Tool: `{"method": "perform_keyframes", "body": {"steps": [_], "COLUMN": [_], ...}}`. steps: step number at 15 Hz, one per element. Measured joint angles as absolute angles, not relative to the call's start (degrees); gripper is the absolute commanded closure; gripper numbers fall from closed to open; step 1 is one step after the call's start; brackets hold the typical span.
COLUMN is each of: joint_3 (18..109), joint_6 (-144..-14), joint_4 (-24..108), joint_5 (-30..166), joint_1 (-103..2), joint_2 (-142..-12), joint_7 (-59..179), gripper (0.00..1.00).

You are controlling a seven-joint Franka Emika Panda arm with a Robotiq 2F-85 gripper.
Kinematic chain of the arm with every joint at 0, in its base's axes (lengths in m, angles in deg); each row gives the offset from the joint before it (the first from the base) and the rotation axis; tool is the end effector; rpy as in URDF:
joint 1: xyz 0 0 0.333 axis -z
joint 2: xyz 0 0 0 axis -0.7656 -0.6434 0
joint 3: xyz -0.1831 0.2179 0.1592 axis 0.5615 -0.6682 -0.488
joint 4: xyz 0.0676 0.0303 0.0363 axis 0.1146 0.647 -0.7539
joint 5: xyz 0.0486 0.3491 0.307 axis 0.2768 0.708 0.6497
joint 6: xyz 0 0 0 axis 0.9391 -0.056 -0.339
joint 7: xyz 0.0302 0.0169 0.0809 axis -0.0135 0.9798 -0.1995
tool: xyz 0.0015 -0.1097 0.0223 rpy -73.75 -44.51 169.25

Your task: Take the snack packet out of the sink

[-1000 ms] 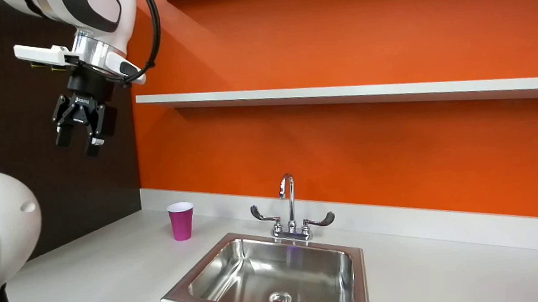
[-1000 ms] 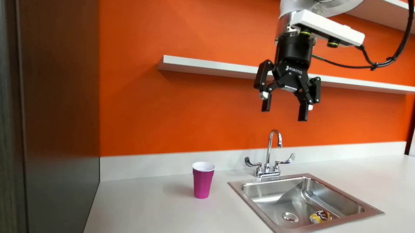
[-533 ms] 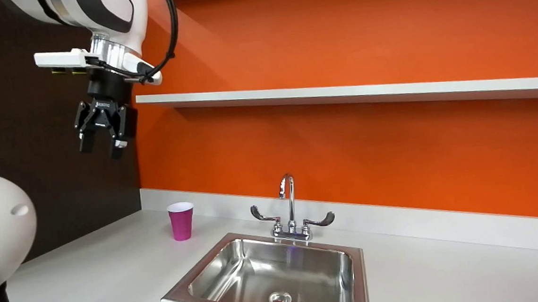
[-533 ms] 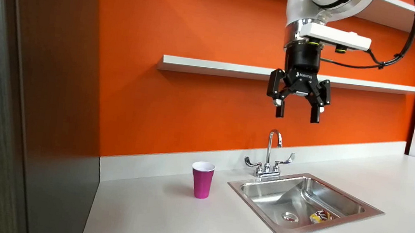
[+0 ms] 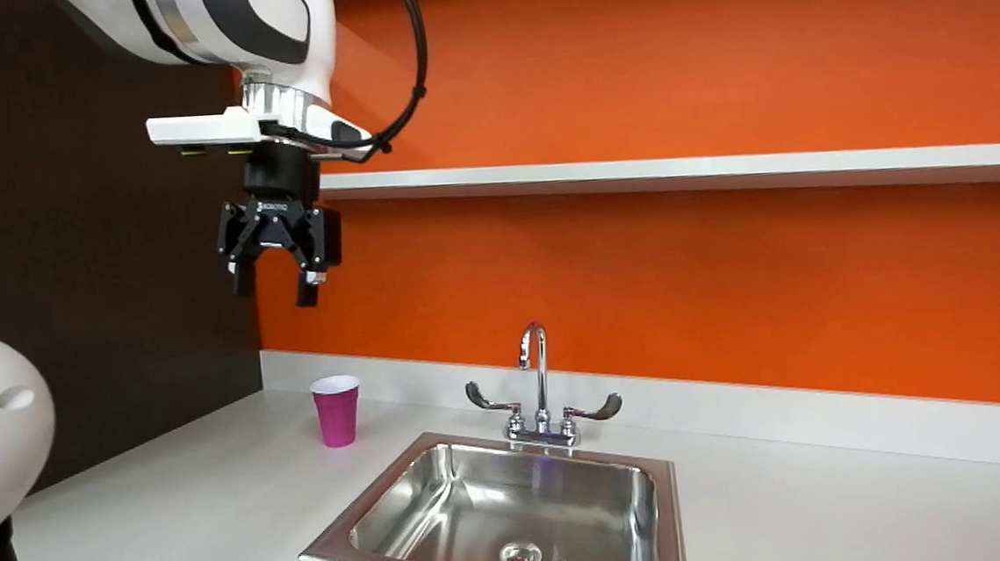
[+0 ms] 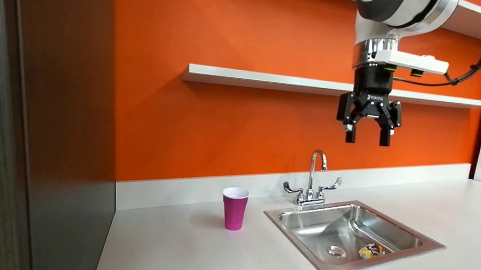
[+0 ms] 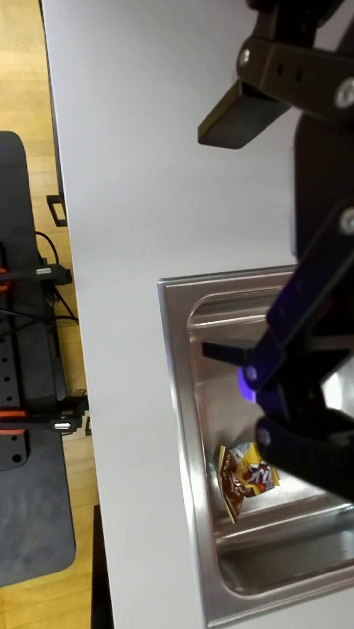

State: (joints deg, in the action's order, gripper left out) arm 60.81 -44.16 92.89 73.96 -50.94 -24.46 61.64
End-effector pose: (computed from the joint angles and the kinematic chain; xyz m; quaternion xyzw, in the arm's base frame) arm 0.4108 0.0044 0.4660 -0.9971 0.0303 0.0626 0.0297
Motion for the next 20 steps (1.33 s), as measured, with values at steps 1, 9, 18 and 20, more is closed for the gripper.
{"method": "perform_keyframes", "body": {"steps": [1,9,18,20], "joint_3": [61.7,67.8,73.8,75.0], "joint_6": [-45.7,-60.3,-73.4,-76.0], "joint_4": [93.4,95.6,95.0,94.1], "joint_5": [73.1,70.2,70.3,70.7], "joint_1": [-50.5,-47.1,-43.7,-43.1], "joint_2": [-24.8,-33.1,-47.5,-51.5], "joint_7": [62.5,68.4,74.7,76.5], "gripper": [0.00,0.00,0.00,0.00]}}
